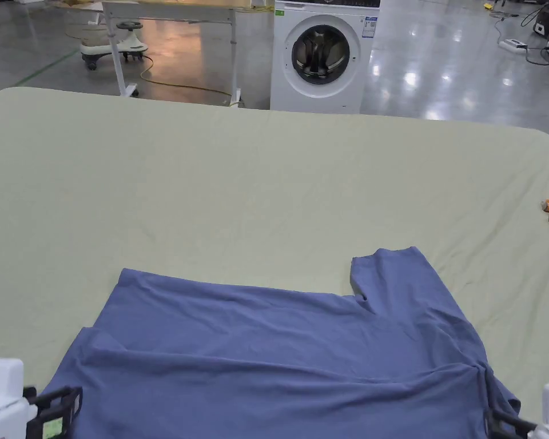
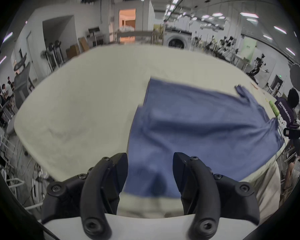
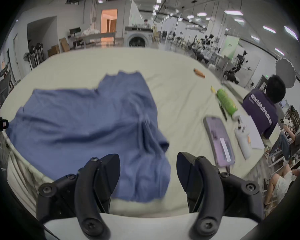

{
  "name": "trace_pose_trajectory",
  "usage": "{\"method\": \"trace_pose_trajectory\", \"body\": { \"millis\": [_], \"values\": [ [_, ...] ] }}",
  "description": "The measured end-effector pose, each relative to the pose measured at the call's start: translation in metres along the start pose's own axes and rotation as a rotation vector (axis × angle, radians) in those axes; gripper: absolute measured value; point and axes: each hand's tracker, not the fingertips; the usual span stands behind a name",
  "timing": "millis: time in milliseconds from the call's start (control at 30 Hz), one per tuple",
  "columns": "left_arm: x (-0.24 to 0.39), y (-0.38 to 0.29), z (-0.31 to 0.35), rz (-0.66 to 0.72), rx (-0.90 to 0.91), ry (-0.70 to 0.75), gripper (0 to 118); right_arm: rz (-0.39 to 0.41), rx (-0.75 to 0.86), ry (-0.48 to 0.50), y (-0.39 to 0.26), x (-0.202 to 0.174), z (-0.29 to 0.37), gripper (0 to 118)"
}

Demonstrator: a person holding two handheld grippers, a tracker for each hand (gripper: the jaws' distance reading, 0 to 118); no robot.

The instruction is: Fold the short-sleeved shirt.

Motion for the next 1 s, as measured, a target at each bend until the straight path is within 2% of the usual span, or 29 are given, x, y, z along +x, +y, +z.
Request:
{"method": "trace_pose_trajectory", "body": {
  "millis": [133,200,233,333,400,433,600,767,1000],
  "values": [
    [0.023,0.031,0.004,-0.016,0.162,-0.026,54,-0.023,0.187,0.010,0.029,-0.022,0.005,71],
    [0.036,0.043,0.007,-0.020,0.258,-0.035,46,-0.044,0.276,0.036,0.040,-0.037,0.004,66],
    [0.041,0.047,0.006,-0.027,0.299,-0.033,38,-0.059,0.312,0.044,0.045,-0.045,0.004,58],
    [0.059,0.057,0.004,-0.059,0.389,0.005,24,-0.085,0.425,0.060,0.058,-0.069,0.002,26],
    [0.064,0.059,0.000,-0.063,0.447,0.010,3,-0.089,0.491,0.053,0.065,-0.083,0.001,13],
    [0.067,0.060,0.000,-0.062,0.471,0.013,0,-0.087,0.521,0.049,0.068,-0.089,0.000,13],
    [0.069,0.063,-0.008,-0.060,0.509,0.053,0,-0.103,0.573,0.060,0.080,-0.107,-0.006,1],
    [0.044,0.091,-0.039,-0.044,0.431,0.061,0,-0.110,0.565,0.086,0.088,-0.115,-0.012,0],
    [-0.008,0.149,-0.134,0.012,0.079,-0.051,0,-0.101,0.530,0.106,0.090,-0.115,-0.023,0]
  ]
}}
